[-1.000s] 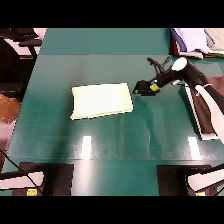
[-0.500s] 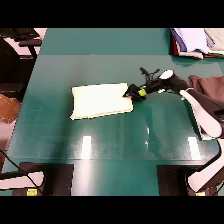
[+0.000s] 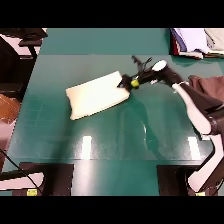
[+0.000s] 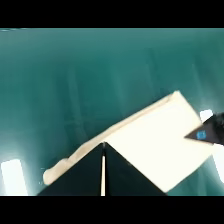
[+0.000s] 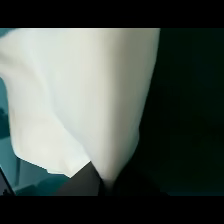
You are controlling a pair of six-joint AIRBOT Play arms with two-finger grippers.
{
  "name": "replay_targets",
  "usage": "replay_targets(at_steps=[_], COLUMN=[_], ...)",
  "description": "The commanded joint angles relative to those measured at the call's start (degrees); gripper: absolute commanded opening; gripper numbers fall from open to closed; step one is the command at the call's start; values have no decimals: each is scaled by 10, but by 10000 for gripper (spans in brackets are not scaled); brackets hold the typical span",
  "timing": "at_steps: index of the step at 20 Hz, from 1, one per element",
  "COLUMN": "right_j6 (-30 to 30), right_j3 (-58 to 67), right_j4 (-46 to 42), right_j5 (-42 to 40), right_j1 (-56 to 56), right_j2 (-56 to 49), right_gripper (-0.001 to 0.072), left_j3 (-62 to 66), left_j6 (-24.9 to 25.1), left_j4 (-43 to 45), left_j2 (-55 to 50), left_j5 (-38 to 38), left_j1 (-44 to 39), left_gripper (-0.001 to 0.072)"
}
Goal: Fold the shirts.
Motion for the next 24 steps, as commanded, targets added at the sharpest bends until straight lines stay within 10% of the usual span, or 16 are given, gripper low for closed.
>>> replay_targets(at_steps=[1, 13, 24], right_j6=[16, 86, 68], right_j3=[15, 14, 14], right_j4=[-43, -205, -202], right_j5=[-2, 14, -96], right_j1=[-80, -463, -499], right_j2=[60, 242, 326], right_gripper=[15, 15, 15], left_j3=[1, 0, 0], left_j6=[14, 14, 14], left_j4=[4, -5, -5], left_j2=[0, 0, 0], left_j5=[0, 0, 0], left_j1=[-50, -103, -103], left_gripper=[22, 24, 24])
